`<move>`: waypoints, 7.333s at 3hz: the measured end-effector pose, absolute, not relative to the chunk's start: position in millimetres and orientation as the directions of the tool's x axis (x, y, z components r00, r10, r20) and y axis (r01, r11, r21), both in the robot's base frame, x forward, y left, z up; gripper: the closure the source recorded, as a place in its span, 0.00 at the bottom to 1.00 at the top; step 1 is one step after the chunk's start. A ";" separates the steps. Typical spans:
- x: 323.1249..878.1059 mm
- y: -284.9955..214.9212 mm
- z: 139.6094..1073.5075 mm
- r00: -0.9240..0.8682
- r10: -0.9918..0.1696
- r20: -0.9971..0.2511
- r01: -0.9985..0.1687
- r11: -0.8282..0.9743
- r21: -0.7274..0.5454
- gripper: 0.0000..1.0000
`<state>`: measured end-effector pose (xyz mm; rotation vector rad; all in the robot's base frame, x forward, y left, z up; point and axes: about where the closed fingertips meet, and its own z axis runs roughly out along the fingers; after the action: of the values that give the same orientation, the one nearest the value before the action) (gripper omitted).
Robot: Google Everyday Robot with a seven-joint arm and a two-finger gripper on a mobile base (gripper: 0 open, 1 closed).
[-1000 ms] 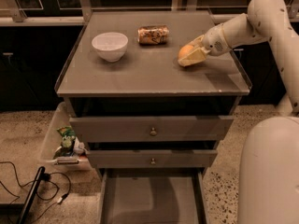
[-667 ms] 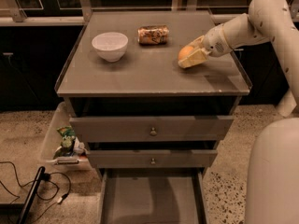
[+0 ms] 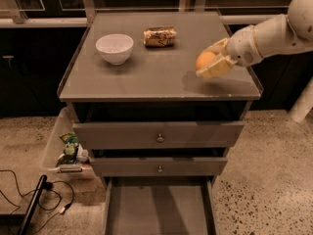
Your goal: Place orange into bottom drawer
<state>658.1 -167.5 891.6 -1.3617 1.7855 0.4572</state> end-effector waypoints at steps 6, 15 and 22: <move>458.6 -179.0 743.3 -0.287 -0.656 -0.698 -0.904 0.426 -0.030 1.00; 467.2 -156.9 290.5 -0.518 -0.588 -0.621 -0.822 0.542 0.172 1.00; 529.3 -138.3 119.1 -0.583 -0.495 -0.644 -0.772 0.584 0.251 0.16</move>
Offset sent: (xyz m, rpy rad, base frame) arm -0.2257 -0.0157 -0.1131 -0.0645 0.1379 -0.1032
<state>529.3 -138.3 119.1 -1.0075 2.2978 0.7112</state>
